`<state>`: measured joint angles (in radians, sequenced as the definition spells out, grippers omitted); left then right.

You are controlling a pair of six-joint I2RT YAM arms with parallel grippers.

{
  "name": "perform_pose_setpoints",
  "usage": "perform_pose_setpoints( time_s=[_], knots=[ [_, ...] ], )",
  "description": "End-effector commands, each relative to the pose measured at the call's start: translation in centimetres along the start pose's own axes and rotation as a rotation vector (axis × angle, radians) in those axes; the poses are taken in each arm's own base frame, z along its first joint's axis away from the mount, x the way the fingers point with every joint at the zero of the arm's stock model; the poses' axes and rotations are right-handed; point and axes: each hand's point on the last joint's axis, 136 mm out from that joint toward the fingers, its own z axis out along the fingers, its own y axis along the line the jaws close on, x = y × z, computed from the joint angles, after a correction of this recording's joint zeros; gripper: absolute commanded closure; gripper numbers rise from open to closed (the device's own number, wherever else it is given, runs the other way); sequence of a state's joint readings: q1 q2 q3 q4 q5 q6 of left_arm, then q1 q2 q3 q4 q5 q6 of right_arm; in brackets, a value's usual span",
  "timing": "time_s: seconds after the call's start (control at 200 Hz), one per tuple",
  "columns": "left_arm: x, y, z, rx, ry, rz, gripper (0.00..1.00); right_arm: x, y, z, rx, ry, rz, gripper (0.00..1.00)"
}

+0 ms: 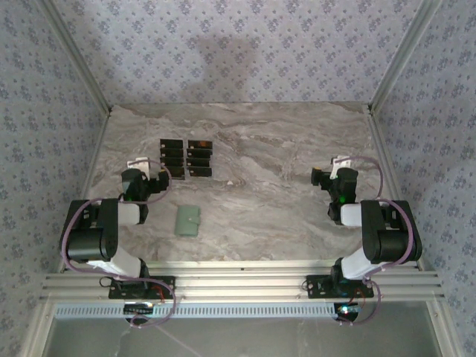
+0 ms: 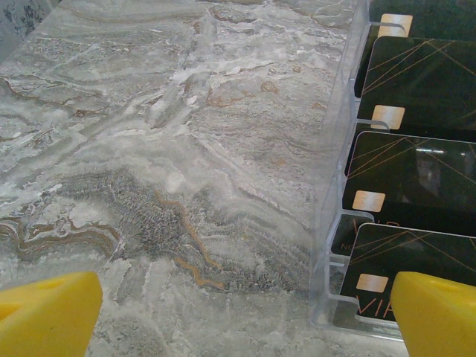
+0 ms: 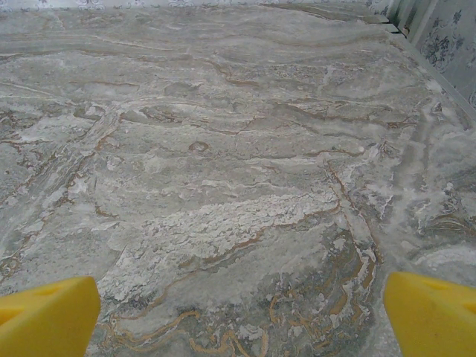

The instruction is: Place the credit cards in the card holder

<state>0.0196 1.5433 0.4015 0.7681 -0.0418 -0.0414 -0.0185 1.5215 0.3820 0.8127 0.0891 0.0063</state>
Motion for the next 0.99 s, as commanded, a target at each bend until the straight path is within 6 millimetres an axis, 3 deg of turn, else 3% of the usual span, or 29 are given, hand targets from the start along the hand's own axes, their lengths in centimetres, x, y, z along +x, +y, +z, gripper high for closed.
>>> perform_pose_setpoints(
  time_s=[0.0,0.345,0.585,0.72,0.785,0.879,0.989],
  knots=[
    [-2.0,0.0,0.1,-0.003,-0.06,0.007,0.0,-0.3,-0.2,0.1,0.003,-0.01,-0.011,0.0],
    [-2.0,0.0,-0.1,0.0,-0.07,0.004,0.0,-0.4,-0.3,-0.1,0.001,-0.023,-0.008,0.0],
    [-4.4,2.8,-2.8,-0.121,-0.099,-0.081,0.0,-3.4,-1.6,-3.2,0.082,-0.029,0.035,0.0],
    [-5.9,3.7,-4.3,-0.173,-0.072,-0.099,0.0,-5.7,-2.7,-5.6,0.127,0.044,0.208,0.0],
    [-6.4,3.9,-4.8,-0.184,-0.063,-0.109,0.0,-5.8,-3.3,-6.7,0.164,0.102,0.345,0.0],
    [-7.1,4.2,-5.7,-0.204,-0.056,-0.151,0.0,-6.9,-2.5,-7.6,0.09,0.108,0.431,0.0],
    [-8.3,4.2,-7.2,-0.203,-0.034,-0.218,0.0,-7.5,0.5,-8.5,-0.074,0.146,0.43,0.0]
  ],
)
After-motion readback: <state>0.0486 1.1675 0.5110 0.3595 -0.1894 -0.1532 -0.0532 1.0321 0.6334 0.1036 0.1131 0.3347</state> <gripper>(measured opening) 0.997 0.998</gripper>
